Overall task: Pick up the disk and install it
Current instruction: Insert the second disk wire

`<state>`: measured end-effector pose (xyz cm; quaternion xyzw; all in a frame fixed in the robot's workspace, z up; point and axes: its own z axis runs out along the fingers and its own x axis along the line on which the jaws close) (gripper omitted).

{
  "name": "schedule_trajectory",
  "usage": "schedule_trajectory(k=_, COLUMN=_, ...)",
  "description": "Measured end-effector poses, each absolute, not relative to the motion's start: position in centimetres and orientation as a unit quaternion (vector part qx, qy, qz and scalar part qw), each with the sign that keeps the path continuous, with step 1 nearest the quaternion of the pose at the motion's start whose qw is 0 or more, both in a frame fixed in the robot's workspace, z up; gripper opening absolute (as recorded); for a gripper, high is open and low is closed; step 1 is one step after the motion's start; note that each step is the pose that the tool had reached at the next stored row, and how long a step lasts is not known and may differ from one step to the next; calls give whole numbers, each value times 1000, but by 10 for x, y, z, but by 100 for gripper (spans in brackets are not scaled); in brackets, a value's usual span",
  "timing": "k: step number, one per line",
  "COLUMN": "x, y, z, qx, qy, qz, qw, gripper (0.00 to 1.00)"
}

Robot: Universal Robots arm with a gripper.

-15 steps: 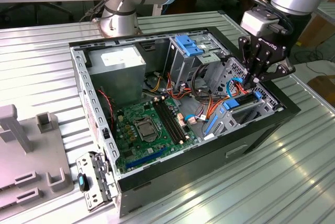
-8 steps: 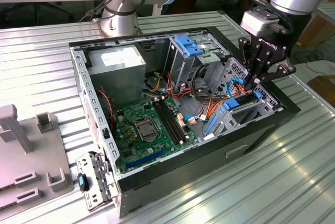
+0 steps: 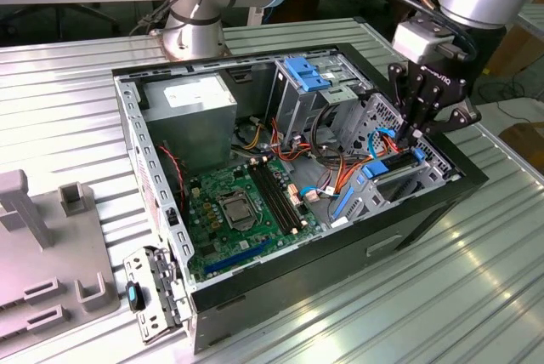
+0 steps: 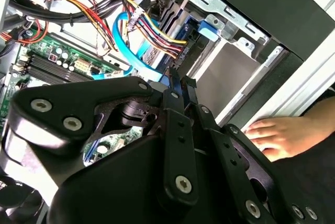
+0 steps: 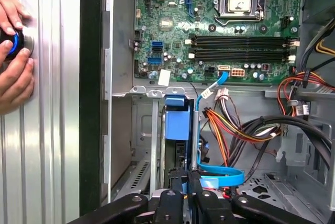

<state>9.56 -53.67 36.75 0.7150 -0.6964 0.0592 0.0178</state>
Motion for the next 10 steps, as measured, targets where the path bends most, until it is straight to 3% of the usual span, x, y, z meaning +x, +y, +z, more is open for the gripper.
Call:
schedule_trajectory(k=3, x=96, y=-542, z=367, qx=715, qy=-698, qz=42, qw=0, gripper=16)
schedule_trajectory(k=4, x=95, y=-544, z=366, qx=715, qy=-698, qz=30, qw=-12, gripper=16)
schedule_trajectory(k=10, x=95, y=-556, z=361, qx=715, qy=-698, qz=29, qw=-24, gripper=16)
